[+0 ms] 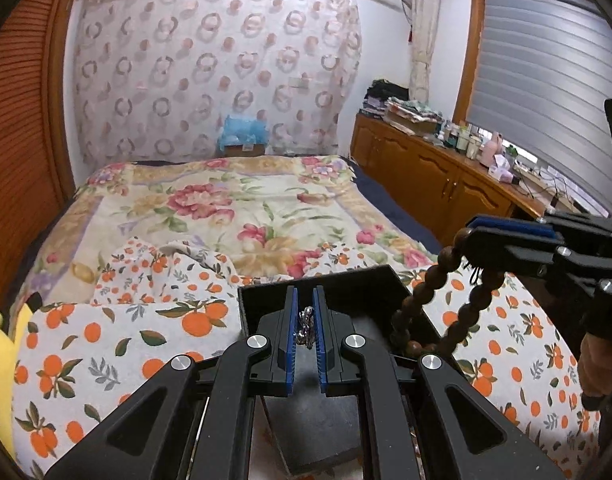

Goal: Organize jewelry
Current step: 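Carry the hair comb with the left tool while the right tool carries the bead bracelet to the black box, then open the left tool over the box while the right tool releases the bead bracelet inside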

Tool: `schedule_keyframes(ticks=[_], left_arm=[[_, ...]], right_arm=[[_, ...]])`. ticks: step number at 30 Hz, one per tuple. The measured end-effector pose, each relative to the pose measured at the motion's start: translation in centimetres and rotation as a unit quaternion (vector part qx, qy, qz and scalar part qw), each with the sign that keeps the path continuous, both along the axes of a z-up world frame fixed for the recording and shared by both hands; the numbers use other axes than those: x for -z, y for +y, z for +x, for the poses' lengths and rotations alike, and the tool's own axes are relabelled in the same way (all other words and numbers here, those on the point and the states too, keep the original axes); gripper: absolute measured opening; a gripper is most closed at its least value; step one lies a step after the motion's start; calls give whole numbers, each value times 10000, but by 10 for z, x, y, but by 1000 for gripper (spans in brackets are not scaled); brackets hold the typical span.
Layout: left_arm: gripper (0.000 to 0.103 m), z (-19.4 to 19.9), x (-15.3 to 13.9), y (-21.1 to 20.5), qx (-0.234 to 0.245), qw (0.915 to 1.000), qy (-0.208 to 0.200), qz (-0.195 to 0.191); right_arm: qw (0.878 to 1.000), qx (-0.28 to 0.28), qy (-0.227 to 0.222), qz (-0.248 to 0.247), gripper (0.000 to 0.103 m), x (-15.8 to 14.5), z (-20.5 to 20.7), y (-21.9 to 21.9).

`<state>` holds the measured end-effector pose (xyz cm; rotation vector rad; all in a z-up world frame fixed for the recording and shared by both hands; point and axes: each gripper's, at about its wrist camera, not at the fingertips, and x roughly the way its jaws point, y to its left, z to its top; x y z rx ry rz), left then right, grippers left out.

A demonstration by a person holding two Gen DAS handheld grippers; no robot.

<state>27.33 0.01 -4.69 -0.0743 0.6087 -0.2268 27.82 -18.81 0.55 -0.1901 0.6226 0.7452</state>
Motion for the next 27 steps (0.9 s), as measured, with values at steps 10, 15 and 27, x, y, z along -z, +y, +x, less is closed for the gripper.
schedule_keyframes(ticks=[10, 15, 27], left_arm=[[14, 1, 0, 12, -197, 9997, 65, -93], [22, -4, -10, 15, -215, 9997, 34, 55], [36, -38, -18, 30, -357, 9987, 218, 289]], right_arm=[[9997, -71, 245, 6, 17, 18, 3, 13], [9992, -192, 339, 40, 17, 20, 0, 22], [9980, 33, 626, -11, 19, 38, -4, 17]])
